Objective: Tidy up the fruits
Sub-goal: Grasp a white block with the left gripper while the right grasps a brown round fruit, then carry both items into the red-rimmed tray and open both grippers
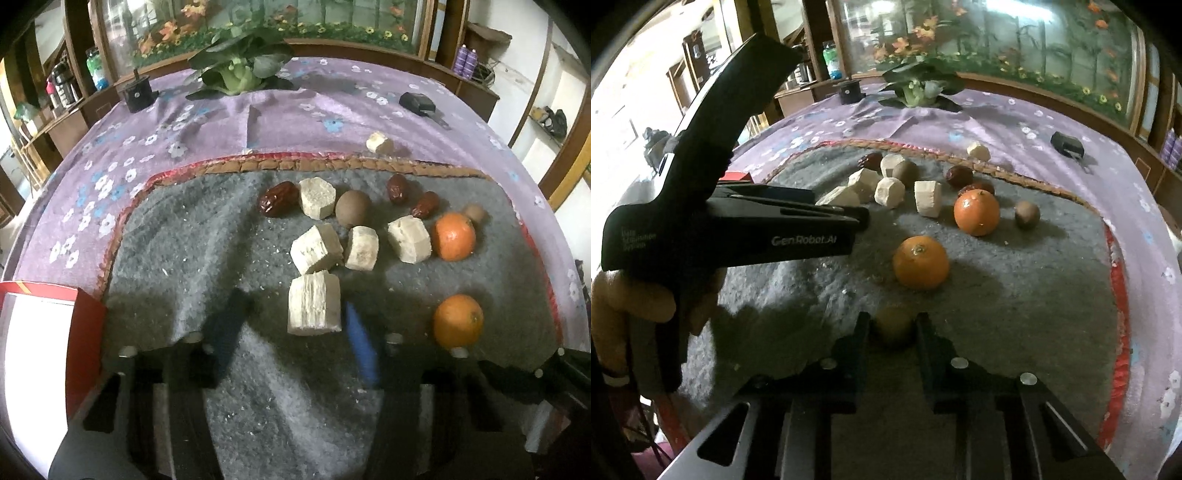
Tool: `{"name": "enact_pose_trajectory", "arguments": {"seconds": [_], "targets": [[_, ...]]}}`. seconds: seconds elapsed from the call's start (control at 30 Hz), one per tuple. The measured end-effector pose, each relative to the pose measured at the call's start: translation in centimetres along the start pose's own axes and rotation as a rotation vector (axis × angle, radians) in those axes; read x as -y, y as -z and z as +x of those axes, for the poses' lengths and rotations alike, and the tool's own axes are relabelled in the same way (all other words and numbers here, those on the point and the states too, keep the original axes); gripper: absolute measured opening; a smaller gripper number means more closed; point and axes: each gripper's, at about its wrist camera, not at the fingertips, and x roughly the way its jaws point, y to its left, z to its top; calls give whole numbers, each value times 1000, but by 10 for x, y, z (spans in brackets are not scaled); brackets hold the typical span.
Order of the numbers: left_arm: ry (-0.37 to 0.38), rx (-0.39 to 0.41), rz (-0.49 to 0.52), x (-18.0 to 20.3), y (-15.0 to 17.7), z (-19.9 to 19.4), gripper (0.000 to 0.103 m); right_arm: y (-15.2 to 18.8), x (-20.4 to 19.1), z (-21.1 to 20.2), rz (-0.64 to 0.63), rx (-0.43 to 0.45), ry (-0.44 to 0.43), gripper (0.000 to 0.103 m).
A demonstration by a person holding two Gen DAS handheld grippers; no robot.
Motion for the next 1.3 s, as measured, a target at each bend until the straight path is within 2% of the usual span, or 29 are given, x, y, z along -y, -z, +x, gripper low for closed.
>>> {"name": "enact_pose_trajectory", "arguments": {"seconds": [0.07, 0.23, 0.33, 0.53, 0.73, 0.9, 1.13, 1.3], "targets": [[8, 7, 0, -1, 1, -4, 26, 1, 1, -2, 4, 0, -6, 23], [12, 31, -11, -2, 4, -22, 26, -2, 4, -12, 37, 25, -49, 23], [26, 46, -27, -7, 9, -36, 26, -8, -1, -21, 38, 48, -68, 23], [4, 85, -55, -27, 17, -67, 26, -20, -22, -30, 13, 92, -107, 23], [29, 71, -119, -50, 28, -70, 26, -28, -25, -32, 17, 107, -72, 23], [44, 100, -147, -65, 36, -89, 26, -30, -32, -37, 6, 116, -79, 23], [-18, 131, -170, -96, 44, -120, 26, -46, -65, -33, -44, 120, -174, 23], [-104, 121, -204, -131, 50, -124, 26, -68, -103, -18, -98, 120, -275, 23]]}}
